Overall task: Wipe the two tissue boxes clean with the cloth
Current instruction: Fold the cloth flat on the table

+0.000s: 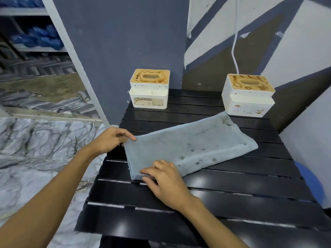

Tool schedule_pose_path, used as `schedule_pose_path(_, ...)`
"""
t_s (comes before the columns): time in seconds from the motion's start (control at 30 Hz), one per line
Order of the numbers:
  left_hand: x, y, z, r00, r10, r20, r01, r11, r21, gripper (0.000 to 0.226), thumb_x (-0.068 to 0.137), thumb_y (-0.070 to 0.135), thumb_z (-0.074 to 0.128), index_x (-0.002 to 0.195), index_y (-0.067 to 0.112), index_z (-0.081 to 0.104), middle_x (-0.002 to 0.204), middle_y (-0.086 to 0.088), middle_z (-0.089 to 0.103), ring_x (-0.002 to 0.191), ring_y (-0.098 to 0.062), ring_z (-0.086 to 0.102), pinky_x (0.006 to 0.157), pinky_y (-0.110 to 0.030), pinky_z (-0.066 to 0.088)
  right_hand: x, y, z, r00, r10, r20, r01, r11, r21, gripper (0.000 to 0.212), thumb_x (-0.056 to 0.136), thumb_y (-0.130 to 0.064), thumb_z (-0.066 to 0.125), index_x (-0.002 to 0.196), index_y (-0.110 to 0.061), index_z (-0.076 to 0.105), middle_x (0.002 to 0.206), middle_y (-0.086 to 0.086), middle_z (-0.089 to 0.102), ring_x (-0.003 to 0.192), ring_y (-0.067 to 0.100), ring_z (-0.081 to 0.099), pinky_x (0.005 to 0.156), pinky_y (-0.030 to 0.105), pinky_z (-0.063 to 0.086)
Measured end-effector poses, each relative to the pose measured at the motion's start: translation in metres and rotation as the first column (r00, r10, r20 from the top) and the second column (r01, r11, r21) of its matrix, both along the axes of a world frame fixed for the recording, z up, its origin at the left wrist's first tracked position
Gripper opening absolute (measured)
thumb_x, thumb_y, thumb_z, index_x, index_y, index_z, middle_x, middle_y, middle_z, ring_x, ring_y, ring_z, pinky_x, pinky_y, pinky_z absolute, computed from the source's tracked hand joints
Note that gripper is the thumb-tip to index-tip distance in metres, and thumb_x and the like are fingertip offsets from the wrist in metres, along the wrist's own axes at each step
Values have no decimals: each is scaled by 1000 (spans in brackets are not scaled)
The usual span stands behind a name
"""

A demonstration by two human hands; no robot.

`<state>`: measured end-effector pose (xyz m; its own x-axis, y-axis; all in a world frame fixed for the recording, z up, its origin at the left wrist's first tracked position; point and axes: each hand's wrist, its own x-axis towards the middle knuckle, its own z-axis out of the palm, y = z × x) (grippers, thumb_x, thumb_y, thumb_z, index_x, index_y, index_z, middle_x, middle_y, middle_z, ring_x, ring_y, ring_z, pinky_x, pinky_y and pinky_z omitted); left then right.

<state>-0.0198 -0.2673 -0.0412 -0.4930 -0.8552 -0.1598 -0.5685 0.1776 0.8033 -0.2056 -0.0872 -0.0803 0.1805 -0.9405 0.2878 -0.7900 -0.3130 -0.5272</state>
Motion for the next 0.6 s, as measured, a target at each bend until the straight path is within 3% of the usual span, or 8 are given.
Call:
schedule_pose_path(0.07, 19, 26, 2, 999, -19, -46, 22, 998, 66, 44, 92, -13, 52, 95, 20, 81, 106, -1, 74, 94, -13, 66, 77, -11, 48, 1, 23, -1, 1000, -2, -4, 2, 1000, -28, 27, 93, -40, 52, 105, -25, 70, 83, -9, 54, 84, 10, 49, 75, 26, 37)
schedule_pose_path(0.13, 38, 52, -2, 995, -65, -75, 69, 996, 55, 59, 82, -23, 55, 93, 29, 81, 106, -3, 74, 98, -25, 69, 83, -25, 55, 1, 48, -1, 1000, 6, 4, -6, 999, -48, 27, 91, -46, 55, 101, -26, 71, 78, -12, 50, 80, 6, 45, 74, 20, 32)
schedule_pose_path(0.2, 52, 79, -7, 993, -94, -71, 93, 995, -25, 57, 77, -20, 70, 93, 34, 80, 101, -4, 72, 93, -32, 67, 86, -40, 56, -1, 70, 2, 999, 31, 18, -30, 998, -53, 31, 86, -53, 58, 97, -26, 72, 73, -13, 48, 77, 4, 42, 72, 19, 30)
schedule_pose_path(0.27, 58, 110, -8, 990, -88, -110, 76, 992, -104, 47, 71, -6, 84, 88, 37, 79, 94, 0, 69, 85, -27, 67, 83, -38, 55, -2, 91, 6, 998, 47, 37, -45, 997, -60, 33, 83, -55, 60, 93, -26, 72, 69, -14, 45, 74, 2, 40, 69, 17, 29)
schedule_pose_path(0.4, 60, 170, -9, 973, -19, -231, -42, 966, -254, 40, 70, -4, 83, 76, 35, 78, 86, 6, 65, 79, -15, 64, 73, -29, 51, -6, 136, 17, 986, -36, 165, 47, 997, -67, 32, 90, -52, 58, 85, -24, 70, 74, -15, 38, 71, -2, 38, 63, 14, 32)
schedule_pose_path(0.5, 56, 204, -6, 924, -34, -380, -64, 968, -241, 8, 69, 27, 77, 76, 31, 77, 98, 8, 63, 97, -15, 63, 84, -19, 48, -15, 168, 31, 938, -125, 324, 153, 986, -60, 23, 90, -41, 63, 91, -20, 71, 91, -15, 50, 81, 1, 54, 68, 13, 41)
schedule_pose_path(0.6, 45, 220, 6, 866, -80, -494, 24, 993, -118, 12, 68, 31, 80, 74, 22, 74, 116, -1, 71, 123, -19, 61, 101, -25, 47, -26, 187, 48, 877, -231, 421, 278, 959, -54, 9, 91, -32, 69, 91, -23, 70, 92, -16, 63, 82, 4, 62, 68, 13, 45)
